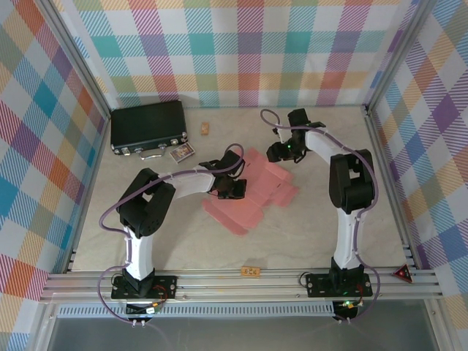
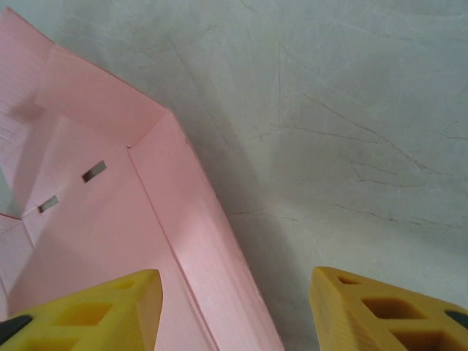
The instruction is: Fold the paper box
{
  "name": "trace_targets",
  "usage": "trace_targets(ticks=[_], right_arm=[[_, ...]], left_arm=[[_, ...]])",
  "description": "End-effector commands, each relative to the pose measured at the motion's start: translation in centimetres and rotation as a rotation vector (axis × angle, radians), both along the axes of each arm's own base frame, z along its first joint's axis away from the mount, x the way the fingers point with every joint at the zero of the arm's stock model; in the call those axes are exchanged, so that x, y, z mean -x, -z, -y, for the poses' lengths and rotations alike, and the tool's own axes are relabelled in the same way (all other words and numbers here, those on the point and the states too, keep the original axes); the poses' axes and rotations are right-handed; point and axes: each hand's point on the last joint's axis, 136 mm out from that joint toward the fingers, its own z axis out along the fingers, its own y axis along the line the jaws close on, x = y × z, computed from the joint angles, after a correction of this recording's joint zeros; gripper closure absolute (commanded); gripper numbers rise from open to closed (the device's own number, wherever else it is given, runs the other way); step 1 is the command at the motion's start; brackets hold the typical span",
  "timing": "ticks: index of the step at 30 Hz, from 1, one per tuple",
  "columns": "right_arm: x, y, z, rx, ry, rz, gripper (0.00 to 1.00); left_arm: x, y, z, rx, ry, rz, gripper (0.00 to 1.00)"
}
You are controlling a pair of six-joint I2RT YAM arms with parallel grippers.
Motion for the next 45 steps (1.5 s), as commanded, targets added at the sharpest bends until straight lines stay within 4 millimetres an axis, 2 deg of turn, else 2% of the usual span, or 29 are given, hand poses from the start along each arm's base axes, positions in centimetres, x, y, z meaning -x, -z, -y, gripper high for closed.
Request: trace_targets(ticks=[1, 8, 17, 22, 30, 45], right_arm=[[0.4, 0.8, 0.5, 0.025, -0.032, -0.042, 0.43], [0.9, 1.8, 0.5, 0.02, -0.051, -0.089, 0.43], [2.4, 2.3, -0.7, -0.054, -0.099, -0.162, 0.46], [2.5, 1.7, -1.2, -0.085, -0.114, -0.161, 0.51], [2.3, -0.4, -1.5, -0.111, -0.131, -0.084, 0.61], [2.9, -1.4, -1.6, -0.121, -0.181, -0.012, 0.75]], left_arm=[[0.6, 1.3, -0.6, -0.042, -0.029, -0.033, 1.0], [2.0, 2.9, -1.8, -0.07, -0.054, -0.074, 1.0], [2.1, 2.9, -2.0, -0.076, -0.054, -0.073, 1.0], [2.1, 2.9, -2.1, -0.08, -0.055, -0.074, 1.0], [2.2, 2.8, -2.3, -0.084, -0.055, -0.07, 1.0], [2.1, 2.9, -2.1, -0.069, -0.054, -0.069, 1.0]])
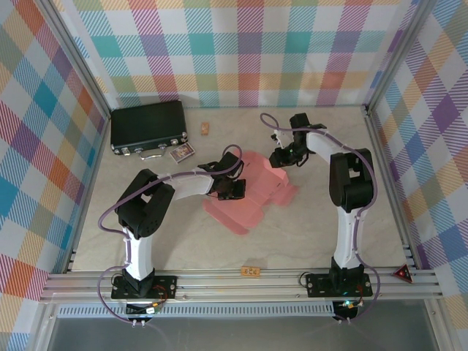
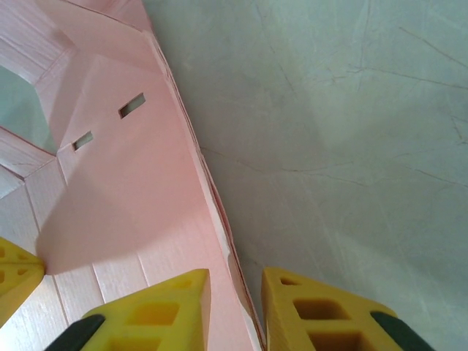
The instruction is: Fold the paper box
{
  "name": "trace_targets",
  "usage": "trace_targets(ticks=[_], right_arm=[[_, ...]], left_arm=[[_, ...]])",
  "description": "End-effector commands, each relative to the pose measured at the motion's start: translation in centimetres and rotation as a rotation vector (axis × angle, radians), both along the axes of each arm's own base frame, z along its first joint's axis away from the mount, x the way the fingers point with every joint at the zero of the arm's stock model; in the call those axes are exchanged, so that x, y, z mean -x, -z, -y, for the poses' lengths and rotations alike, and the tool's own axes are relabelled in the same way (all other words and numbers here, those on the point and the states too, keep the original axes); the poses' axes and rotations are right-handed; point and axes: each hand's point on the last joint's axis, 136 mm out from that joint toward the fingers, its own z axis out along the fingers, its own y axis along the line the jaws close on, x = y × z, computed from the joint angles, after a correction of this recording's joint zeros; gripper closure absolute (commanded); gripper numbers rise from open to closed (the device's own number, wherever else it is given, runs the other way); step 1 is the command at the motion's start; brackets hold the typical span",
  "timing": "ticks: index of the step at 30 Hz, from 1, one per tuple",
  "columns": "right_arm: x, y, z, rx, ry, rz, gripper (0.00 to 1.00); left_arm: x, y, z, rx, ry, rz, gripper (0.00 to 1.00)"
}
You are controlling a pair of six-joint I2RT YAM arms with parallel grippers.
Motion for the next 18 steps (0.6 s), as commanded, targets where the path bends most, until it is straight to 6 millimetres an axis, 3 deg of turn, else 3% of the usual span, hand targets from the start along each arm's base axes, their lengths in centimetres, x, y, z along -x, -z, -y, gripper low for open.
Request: trace_targets(ticks=[1, 14, 18], right_arm=[[0.2, -1.7, -0.5, -0.034, -0.046, 0.053, 0.76], [0.4, -4.0, -0.9, -0.027, -0.137, 0.258, 0.99], [0.6, -4.4, -1.1, 0.034, -0.179, 0.334, 1.0]], left_arm=[[2.2, 2.7, -1.9, -0.091, -0.011, -0.081, 1.0], [2.0, 2.4, -1.3, -0.065, -0.008, -0.076, 1.0], [1.7, 2.1, -0.8, -0.047, -0.001, -0.073, 1.0]])
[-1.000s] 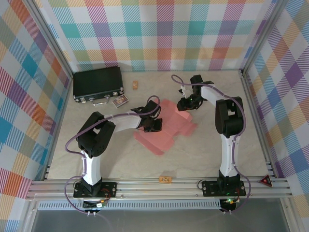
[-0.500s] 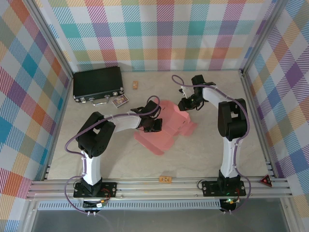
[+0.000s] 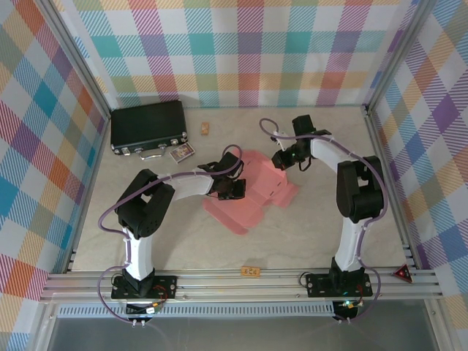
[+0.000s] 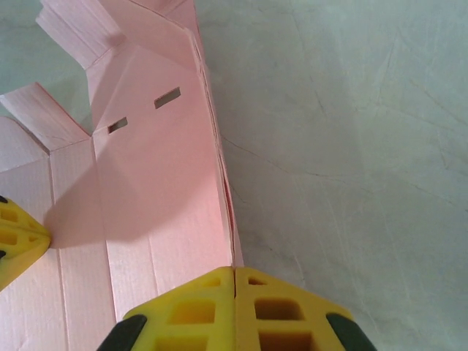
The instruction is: Fold the paper box
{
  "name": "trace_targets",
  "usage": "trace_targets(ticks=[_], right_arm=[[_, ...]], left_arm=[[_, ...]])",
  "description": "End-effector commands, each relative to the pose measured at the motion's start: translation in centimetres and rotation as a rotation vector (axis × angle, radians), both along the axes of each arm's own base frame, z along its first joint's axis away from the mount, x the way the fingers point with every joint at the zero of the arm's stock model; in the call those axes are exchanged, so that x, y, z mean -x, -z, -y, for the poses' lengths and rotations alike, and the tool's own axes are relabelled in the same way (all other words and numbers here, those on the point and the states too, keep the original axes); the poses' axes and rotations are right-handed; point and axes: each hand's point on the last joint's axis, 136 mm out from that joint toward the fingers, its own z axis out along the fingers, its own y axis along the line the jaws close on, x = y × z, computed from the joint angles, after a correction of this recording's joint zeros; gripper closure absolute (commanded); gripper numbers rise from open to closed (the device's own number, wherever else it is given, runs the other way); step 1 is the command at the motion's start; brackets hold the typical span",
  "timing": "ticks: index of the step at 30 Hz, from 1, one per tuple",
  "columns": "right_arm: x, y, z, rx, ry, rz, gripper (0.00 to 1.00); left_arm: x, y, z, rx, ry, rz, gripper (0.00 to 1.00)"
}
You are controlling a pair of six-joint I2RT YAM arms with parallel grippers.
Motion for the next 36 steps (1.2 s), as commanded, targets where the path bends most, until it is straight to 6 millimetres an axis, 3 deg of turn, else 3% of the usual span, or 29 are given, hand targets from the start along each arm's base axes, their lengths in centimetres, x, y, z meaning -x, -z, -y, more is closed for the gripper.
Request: trace_targets(ticks=[1, 6, 10, 15, 21, 23, 31, 36], right_arm=[[-0.6, -1.9, -0.8, 0.045, -0.07, 0.152, 1.0], [-0.8, -3.0, -0.9, 0.137, -0.103, 0.285, 1.0], [-1.3, -4.2, -0.8, 0.21, -0.114, 0.396, 1.0], [-1.7, -5.4, -0.8, 0.248, -0.129, 0.488, 1.0], [-1.4, -6.0, -1.5, 0.276, -0.163, 0.569, 1.0], [-1.3, -6.1, -1.7, 0.278, -0.169, 0.575, 1.0], [-0.3, -5.9, -3.2, 0.303, -0.225, 0.646, 1.0], [0.5, -5.7, -4.1, 0.329, -0.261, 0.7, 1.0]], left_arm=[[1.7, 2.1, -0.7, -0.05, 0.004, -0.08, 1.0], [1.0, 1.0, 0.2, -0.012, 0.015, -0.06, 1.0], [0.5, -1.0, 0.6, 0.022, 0.018, -0.011, 1.0], [0.3, -2.8, -1.8, -0.021, -0.044, 0.068, 0.86], [0.9, -2.5, -4.7, -0.032, -0.117, 0.101, 0.72], [1.4, -1.5, -5.3, -0.035, -0.121, 0.075, 0.75], [2.4, 1.0, -4.7, -0.003, -0.112, 0.002, 1.0], [2.3, 1.0, -4.4, 0.036, -0.151, -0.006, 1.0]])
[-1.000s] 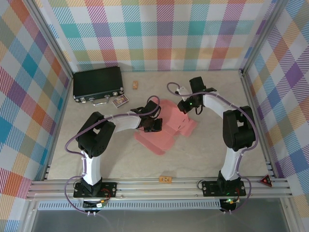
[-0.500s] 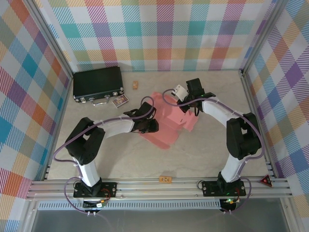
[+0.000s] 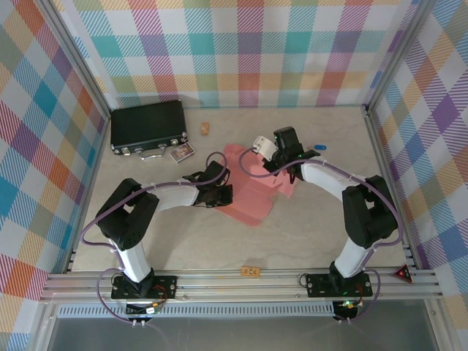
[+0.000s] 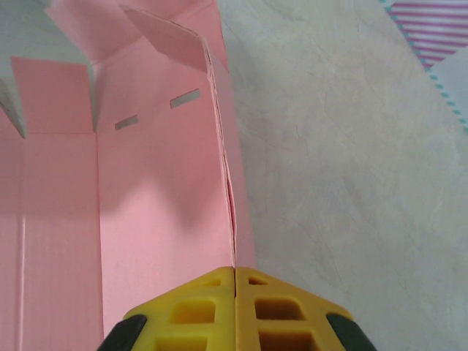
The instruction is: Fold the paper box
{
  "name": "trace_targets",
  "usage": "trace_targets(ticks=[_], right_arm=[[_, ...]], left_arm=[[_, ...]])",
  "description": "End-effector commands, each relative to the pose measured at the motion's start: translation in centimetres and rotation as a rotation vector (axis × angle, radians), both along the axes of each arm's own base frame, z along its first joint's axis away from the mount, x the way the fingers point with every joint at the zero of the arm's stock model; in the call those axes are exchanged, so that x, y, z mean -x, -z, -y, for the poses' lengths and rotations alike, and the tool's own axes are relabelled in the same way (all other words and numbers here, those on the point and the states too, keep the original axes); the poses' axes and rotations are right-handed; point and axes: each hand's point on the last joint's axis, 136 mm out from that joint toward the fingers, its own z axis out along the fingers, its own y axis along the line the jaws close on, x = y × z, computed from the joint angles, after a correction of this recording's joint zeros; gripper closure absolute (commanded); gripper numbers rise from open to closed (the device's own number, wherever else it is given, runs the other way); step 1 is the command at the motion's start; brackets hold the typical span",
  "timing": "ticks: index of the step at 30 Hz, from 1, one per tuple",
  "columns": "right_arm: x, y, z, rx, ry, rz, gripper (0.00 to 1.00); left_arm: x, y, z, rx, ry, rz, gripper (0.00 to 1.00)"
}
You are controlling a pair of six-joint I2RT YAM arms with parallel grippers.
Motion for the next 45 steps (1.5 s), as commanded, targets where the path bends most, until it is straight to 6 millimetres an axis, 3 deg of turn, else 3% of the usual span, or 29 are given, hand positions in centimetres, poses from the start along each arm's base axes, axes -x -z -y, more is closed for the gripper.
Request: trace_targets(ticks=[1, 22, 30, 36, 43, 45], right_arm=[[0.4, -1.3, -1.1, 0.011, -0.058, 0.102, 1.0], [3.8, 0.0, -3.7, 0.14, -0.286, 0.387, 1.0], [2.5, 0.3, -3.7, 0.193, -0.276, 0.461, 1.0], [1.9, 0.0, -3.8, 0.194, -0.282, 0.464, 1.0], [1.9, -0.2, -4.0, 0.175, -0.307, 0.443, 1.0], [2.0, 0.0, -4.1, 0.172, -0.314, 0.433, 1.0]], left_arm=[[0.5, 1.1, 0.1, 0.034, -0.037, -0.037, 1.0], [-0.3, 1.6, 2.2, 0.144, -0.134, -0.045, 1.0], [-0.3, 0.2, 2.4, 0.176, -0.129, -0.023, 0.98], [-0.7, -3.7, 0.2, 0.088, -0.124, 0.089, 0.79], [-2.5, -7.3, -5.4, -0.087, -0.18, 0.198, 0.6], [-3.4, -7.8, -6.8, -0.114, -0.198, 0.202, 0.59]])
